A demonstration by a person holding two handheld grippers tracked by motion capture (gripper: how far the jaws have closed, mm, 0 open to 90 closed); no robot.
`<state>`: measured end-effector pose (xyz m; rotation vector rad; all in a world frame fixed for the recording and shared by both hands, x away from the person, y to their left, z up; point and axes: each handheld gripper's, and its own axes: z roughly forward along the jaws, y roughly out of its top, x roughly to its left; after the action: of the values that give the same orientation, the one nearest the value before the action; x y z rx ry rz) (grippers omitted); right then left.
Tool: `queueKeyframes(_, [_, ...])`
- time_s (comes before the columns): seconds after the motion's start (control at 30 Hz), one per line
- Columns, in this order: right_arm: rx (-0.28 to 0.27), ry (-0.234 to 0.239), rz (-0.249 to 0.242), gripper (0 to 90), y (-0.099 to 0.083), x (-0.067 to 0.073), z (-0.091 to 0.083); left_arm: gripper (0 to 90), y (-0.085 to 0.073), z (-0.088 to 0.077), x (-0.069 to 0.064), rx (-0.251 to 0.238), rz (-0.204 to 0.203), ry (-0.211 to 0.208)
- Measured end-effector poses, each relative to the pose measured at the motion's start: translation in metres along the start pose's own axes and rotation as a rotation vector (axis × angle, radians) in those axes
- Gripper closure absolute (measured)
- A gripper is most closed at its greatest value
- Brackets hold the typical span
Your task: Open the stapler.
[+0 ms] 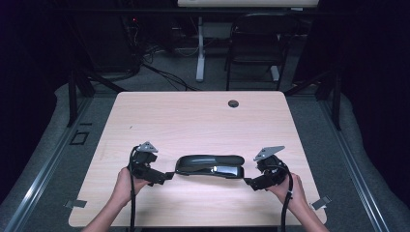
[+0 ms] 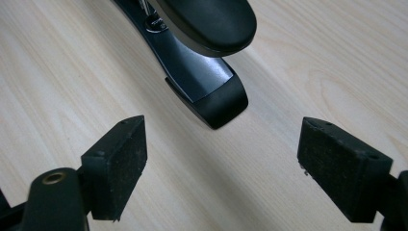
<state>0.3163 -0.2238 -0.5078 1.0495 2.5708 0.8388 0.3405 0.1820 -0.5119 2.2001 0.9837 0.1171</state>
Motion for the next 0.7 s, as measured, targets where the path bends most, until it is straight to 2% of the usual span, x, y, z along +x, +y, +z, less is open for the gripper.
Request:
queueKeyframes(0.1, [-0.022,-0.018,0.010,25.7,0.000,0.002,0.002,0.0,0.000,-0.001,-0.005,-0.013,0.006,0.006])
queueKeyframes(0.17, [-0.024,-0.013,0.008,31.3,0.000,0.003,0.003,0.0,0.002,-0.001,-0.014,-0.037,0.018,0.018])
queueKeyframes(0.2, [-0.028,-0.021,0.006,35.3,-0.001,0.004,0.004,0.7,0.003,0.000,-0.018,-0.042,0.023,0.021])
queueKeyframes(0.23, [-0.028,-0.021,0.006,35.3,-0.001,0.004,0.004,5.0,0.003,0.000,-0.018,-0.042,0.023,0.021])
queueKeyframes(0.27, [-0.023,-0.024,0.004,36.4,-0.002,0.006,0.006,5.0,0.004,0.001,-0.023,-0.053,0.039,0.020])
queueKeyframes(0.33, [-0.016,-0.032,-0.004,46.5,-0.005,0.011,0.013,18.3,0.007,0.004,-0.036,-0.079,0.073,0.006])
queueKeyframes(0.37, [-0.011,-0.040,-0.010,50.2,-0.005,0.012,0.014,20.0,0.007,0.004,-0.036,-0.079,0.073,0.006])
queueKeyframes(0.4, [-0.011,-0.044,-0.009,55.2,-0.005,0.014,0.016,26.2,0.009,0.005,-0.046,-0.098,0.107,-0.011])
queueKeyframes(0.43, [-0.010,-0.050,-0.017,58.4,-0.005,0.015,0.017,29.2,0.009,0.007,-0.051,-0.112,0.117,-0.012])
queueKeyframes(0.47, [-0.010,-0.050,-0.017,58.4,-0.005,0.015,0.017,30.7,0.009,0.007,-0.051,-0.112,0.117,-0.012])
queueKeyframes(0.5, [-0.034,-0.067,-0.024,67.9,-0.005,0.017,0.021,37.9,0.010,0.010,-0.061,-0.123,0.133,-0.028])
queueKeyframes(0.57, [-0.042,-0.072,-0.021,70.5,-0.005,0.017,0.022,41.0,0.010,0.013,-0.064,-0.127,0.133,-0.027])
queueKeyframes(0.6, [-0.060,-0.075,-0.021,76.7,-0.005,0.017,0.027,47.6,0.010,0.017,-0.068,-0.121,0.136,-0.026])
queueKeyframes(0.67, [-0.064,-0.077,-0.024,78.8,-0.005,0.017,0.029,50.2,0.011,0.024,-0.074,-0.114,0.137,-0.032])
queueKeyframes(0.7, [-0.056,-0.069,-0.025,82.2,-0.005,0.017,0.035,56.0,0.012,0.028,-0.077,-0.115,0.140,-0.031])
